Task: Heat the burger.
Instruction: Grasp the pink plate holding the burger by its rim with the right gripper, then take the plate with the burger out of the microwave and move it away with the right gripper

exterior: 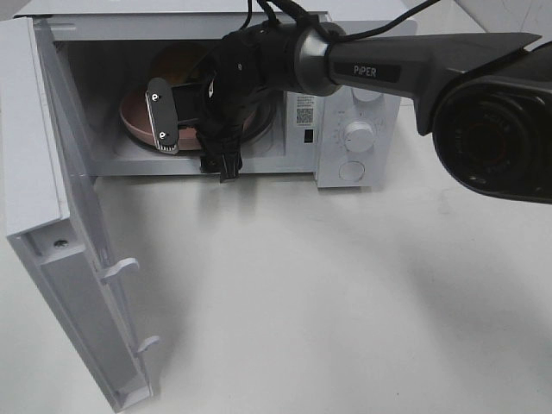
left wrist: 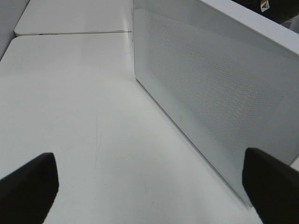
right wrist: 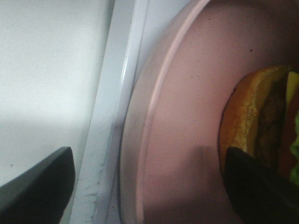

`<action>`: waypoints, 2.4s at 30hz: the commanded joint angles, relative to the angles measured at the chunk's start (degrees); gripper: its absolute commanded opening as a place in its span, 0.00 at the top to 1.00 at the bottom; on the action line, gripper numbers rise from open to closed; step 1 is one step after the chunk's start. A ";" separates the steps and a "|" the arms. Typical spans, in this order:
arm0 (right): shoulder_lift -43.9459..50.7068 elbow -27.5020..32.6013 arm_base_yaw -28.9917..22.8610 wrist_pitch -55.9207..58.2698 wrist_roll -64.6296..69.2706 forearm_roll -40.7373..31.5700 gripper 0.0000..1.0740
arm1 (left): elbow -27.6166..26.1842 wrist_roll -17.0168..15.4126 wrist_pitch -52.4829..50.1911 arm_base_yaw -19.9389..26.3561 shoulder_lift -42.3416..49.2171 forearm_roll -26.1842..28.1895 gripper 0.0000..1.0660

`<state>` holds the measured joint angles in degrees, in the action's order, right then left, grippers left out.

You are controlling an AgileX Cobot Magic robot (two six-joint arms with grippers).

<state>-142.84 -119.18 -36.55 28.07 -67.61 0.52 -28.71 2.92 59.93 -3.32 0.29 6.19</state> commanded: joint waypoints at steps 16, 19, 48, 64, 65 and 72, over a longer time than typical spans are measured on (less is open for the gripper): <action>-0.97 -0.46 -0.06 -0.34 2.01 -3.15 0.75 | 0.06 0.00 -0.40 0.11 1.15 0.11 0.05; -0.97 -0.46 -0.06 -0.11 2.01 -3.15 0.95 | 0.06 0.00 -0.40 0.11 1.15 0.11 0.05; 2.29 -0.40 -0.80 4.24 1.60 -3.04 1.00 | 0.06 0.00 -0.40 0.11 1.15 0.11 0.05; 9.22 11.97 -1.66 -6.02 2.23 -1.20 1.00 | 0.06 0.00 -0.40 0.11 1.15 0.11 0.05; 9.22 11.97 -1.66 -6.02 2.23 -1.20 1.00 | 0.06 0.00 -0.40 0.11 1.15 0.11 0.05; 14.38 22.35 -2.41 -14.67 2.23 1.43 1.00 | 0.06 0.00 -0.40 0.11 1.15 0.11 0.05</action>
<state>-131.04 -97.63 -38.56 18.68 -65.49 0.34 -28.71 2.92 59.93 -3.32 0.29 6.19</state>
